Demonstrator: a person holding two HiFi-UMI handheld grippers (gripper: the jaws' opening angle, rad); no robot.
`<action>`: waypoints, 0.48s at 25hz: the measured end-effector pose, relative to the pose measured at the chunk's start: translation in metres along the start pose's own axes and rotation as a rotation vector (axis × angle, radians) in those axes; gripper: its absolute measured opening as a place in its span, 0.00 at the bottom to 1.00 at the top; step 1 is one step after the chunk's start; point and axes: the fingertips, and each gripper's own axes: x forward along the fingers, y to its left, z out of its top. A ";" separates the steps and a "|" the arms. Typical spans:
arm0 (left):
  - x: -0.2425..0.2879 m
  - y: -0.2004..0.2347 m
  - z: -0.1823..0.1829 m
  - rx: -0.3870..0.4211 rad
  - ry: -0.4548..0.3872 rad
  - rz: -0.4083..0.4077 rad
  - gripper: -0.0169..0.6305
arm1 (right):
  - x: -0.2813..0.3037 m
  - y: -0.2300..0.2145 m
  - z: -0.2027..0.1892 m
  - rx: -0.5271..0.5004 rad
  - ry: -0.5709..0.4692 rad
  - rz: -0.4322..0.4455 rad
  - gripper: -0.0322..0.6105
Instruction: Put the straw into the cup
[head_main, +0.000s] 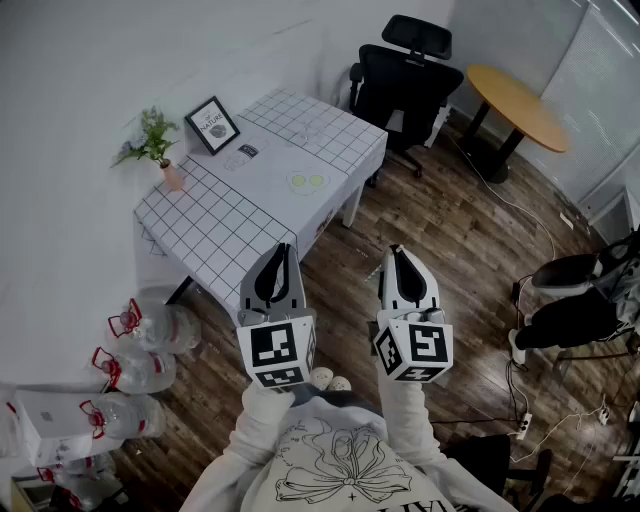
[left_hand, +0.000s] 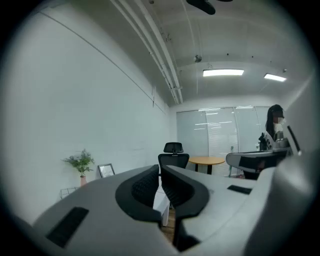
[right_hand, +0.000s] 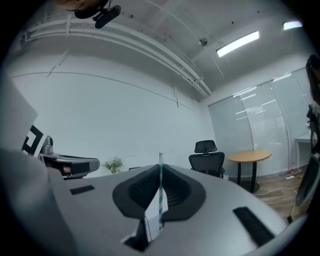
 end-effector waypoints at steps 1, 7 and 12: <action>0.001 -0.001 -0.001 -0.001 0.004 0.000 0.05 | 0.000 -0.001 -0.001 0.002 0.001 0.001 0.07; 0.007 -0.006 -0.004 -0.006 0.016 0.003 0.05 | 0.003 -0.008 -0.002 0.008 0.004 -0.003 0.07; 0.012 -0.012 -0.007 -0.007 0.024 0.015 0.05 | 0.005 -0.016 -0.004 0.025 0.001 0.005 0.07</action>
